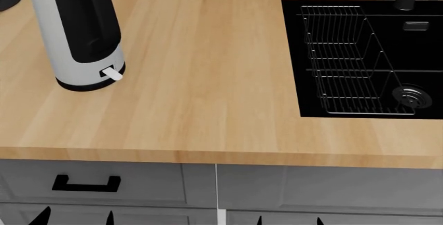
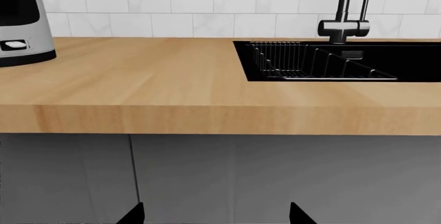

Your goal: Close the lid of the electric kettle.

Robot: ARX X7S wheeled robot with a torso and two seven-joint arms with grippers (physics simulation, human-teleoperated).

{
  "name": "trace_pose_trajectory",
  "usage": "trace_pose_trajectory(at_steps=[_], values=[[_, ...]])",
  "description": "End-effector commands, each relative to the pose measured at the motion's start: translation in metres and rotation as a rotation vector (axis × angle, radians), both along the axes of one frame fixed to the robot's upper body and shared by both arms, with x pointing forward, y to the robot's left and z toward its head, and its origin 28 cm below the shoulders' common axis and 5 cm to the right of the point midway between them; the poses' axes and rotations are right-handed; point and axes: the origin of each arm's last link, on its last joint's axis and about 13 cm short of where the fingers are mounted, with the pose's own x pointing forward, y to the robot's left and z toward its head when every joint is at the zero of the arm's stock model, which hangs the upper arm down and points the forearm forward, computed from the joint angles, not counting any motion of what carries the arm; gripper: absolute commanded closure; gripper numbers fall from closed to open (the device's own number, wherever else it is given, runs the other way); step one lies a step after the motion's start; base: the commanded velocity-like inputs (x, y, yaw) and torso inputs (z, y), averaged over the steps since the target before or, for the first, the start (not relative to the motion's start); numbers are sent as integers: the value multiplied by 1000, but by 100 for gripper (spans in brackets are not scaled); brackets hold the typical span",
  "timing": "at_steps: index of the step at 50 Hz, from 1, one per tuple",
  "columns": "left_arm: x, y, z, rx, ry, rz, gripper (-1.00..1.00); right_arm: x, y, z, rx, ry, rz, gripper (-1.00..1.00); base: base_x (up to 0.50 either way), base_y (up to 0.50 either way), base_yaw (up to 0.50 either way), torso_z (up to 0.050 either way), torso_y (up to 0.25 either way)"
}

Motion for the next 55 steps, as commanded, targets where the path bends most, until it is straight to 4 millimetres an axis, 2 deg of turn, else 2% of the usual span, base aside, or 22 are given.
trace_pose_trajectory(at_steps=[1, 17, 30, 36, 42, 55], values=[[-1, 1, 1, -2, -1, -8, -100, -1, 1, 0, -10, 0, 6, -100, 0, 0, 0, 49, 62], [-3, 11, 29, -38, -35, 20, -100, -6, 1, 20, -12, 16, 14, -100, 0, 0, 0, 49, 62], [-10, 17, 55, -42, -59, 16, -100, -22, 4, 54, -51, -12, 74, -100, 0, 0, 0, 48, 53], [-19, 22, 77, -50, -84, 12, -100, -26, 2, 73, -65, -31, 81, -100, 0, 0, 0, 0, 0], [-26, 25, 91, -43, -115, 17, -100, -25, 2, 86, -78, -51, 87, -100, 0, 0, 0, 0, 0], [-31, 27, 124, -14, -187, 2, -100, -29, -2, 115, -93, -96, 93, -100, 0, 0, 0, 0, 0]])
